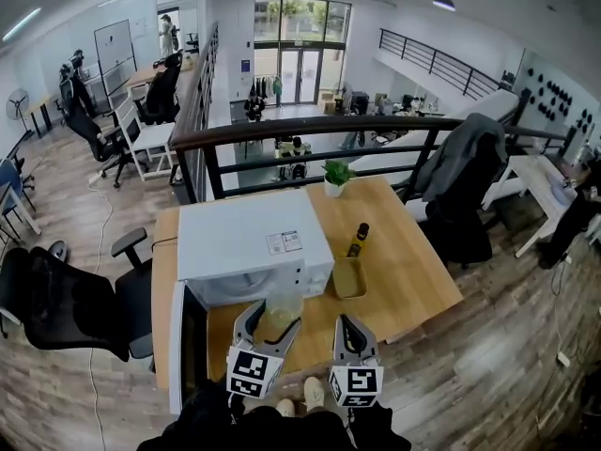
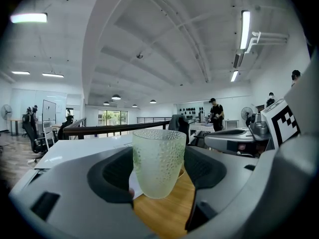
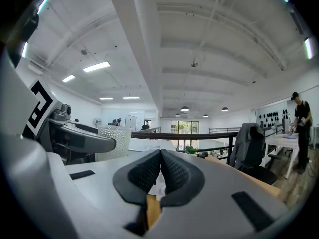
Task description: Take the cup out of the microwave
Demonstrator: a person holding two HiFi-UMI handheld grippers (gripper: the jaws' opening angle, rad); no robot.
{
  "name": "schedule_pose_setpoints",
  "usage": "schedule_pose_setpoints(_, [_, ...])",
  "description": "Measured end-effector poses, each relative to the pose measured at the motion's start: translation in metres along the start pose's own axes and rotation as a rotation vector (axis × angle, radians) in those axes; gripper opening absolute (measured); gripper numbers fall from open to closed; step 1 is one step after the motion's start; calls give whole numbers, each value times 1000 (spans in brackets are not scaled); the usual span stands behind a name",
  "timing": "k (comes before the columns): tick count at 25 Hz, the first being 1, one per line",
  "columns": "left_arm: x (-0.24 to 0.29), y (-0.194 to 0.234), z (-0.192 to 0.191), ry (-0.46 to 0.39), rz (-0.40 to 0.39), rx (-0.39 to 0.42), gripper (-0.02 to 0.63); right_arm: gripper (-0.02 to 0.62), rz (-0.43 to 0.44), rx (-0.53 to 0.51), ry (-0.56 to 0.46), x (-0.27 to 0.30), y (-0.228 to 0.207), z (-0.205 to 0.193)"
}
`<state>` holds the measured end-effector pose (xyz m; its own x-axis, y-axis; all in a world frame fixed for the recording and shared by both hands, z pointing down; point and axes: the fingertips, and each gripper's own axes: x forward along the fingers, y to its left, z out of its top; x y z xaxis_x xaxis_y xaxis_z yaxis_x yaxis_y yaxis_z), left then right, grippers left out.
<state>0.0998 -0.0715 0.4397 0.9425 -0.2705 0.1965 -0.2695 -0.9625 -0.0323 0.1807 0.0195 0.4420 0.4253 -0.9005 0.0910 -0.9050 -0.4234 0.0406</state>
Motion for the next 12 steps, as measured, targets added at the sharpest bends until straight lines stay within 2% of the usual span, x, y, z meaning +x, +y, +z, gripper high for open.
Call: schedule_pose_setpoints(12, [6, -11, -2, 5, -19, 14, 316, 15, -21, 8, 6, -8, -10, -5])
